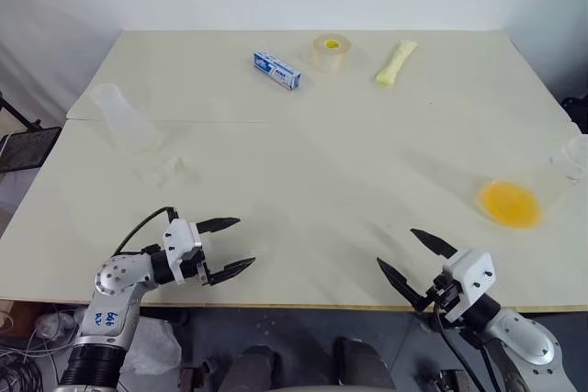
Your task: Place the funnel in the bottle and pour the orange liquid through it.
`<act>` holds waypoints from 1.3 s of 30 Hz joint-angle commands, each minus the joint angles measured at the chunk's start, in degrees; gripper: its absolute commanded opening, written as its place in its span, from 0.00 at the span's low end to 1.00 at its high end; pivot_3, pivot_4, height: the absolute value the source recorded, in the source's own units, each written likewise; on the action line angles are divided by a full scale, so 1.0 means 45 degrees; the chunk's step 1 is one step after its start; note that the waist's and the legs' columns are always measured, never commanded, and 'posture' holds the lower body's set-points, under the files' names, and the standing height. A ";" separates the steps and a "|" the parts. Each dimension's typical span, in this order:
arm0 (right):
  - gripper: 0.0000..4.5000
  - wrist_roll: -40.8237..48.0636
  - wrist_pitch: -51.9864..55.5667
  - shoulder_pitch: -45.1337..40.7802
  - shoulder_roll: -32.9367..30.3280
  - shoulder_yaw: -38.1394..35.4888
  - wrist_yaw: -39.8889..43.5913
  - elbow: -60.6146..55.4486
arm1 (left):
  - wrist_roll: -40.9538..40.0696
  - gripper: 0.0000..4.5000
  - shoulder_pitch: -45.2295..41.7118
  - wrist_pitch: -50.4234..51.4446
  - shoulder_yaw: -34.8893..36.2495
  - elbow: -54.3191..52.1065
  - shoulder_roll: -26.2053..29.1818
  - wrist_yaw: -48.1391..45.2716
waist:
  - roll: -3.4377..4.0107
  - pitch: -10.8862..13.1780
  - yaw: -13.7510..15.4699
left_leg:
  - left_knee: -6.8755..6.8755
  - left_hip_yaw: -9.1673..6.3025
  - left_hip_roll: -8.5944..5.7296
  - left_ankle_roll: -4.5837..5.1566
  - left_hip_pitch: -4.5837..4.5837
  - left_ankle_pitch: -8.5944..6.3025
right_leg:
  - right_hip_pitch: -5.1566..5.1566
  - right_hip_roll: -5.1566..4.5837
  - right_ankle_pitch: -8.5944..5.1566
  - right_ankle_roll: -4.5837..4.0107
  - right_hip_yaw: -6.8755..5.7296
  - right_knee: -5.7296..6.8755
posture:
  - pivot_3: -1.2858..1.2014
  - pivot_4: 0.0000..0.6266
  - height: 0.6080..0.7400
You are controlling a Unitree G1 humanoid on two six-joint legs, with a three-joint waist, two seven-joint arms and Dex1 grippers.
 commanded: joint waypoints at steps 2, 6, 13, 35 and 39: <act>1.00 0.0121 -0.0311 -0.0122 -0.0035 -0.0129 0.0086 -0.0134 | -0.0160 1.00 -0.0141 0.0026 0.0025 -0.0186 -0.0092 0.0125 | 0.0000 0.0000 -0.0001 | 0.0000 0.0000 0.0000 0.0000 0.0000 0.0000 | 0.0000 0.0000 0.0000 0.0000 -0.0001 0.0000 | 0.52 0.24 1.00; 1.00 0.0083 -0.0290 -0.0399 -0.0011 -0.0003 0.0096 -0.0010 | -0.0082 1.00 -0.0205 0.0250 0.0069 -0.0277 -0.0361 0.0727 | 0.0000 0.0000 0.0001 | 0.0000 0.0000 -0.0001 0.0000 0.0000 0.0000 | 0.0000 0.0001 0.0000 0.0000 -0.0003 0.0001 | 0.52 0.24 1.00; 1.00 0.0210 -0.0126 -0.1566 -0.0224 0.0224 0.0559 0.0775 | 0.0340 1.00 -0.0476 0.1217 -0.0027 -0.0692 -0.0641 0.2003 | -0.0005 -0.0001 -0.0003 | 0.0002 0.0002 -0.0004 0.0002 0.0000 0.0001 | 0.0001 0.0012 0.0001 0.0001 -0.0006 0.0032 | 0.52 0.24 1.00; 1.00 0.0978 0.0368 -0.5972 -0.0720 0.0281 0.2356 0.3901 | -0.2278 1.00 0.2795 0.5103 0.6600 -0.5346 0.0310 0.6578 | -0.0042 0.0021 -0.0253 | 0.0006 -0.0036 0.0010 -0.0012 -0.0001 -0.0007 | 0.0015 -0.0011 0.0000 -0.0001 0.0045 -0.0007 | 0.52 0.24 1.00; 1.00 0.1155 0.0499 -0.6239 -0.0692 0.0067 0.2158 0.3737 | -0.1407 1.00 0.1389 0.5657 0.6651 -0.4150 0.0934 0.7918 | -0.0045 0.0023 -0.0157 | 0.0010 -0.0040 0.0005 -0.0009 -0.0003 -0.0004 | 0.0019 -0.0010 0.0000 -0.0001 0.0038 -0.0008 | 0.52 0.24 1.00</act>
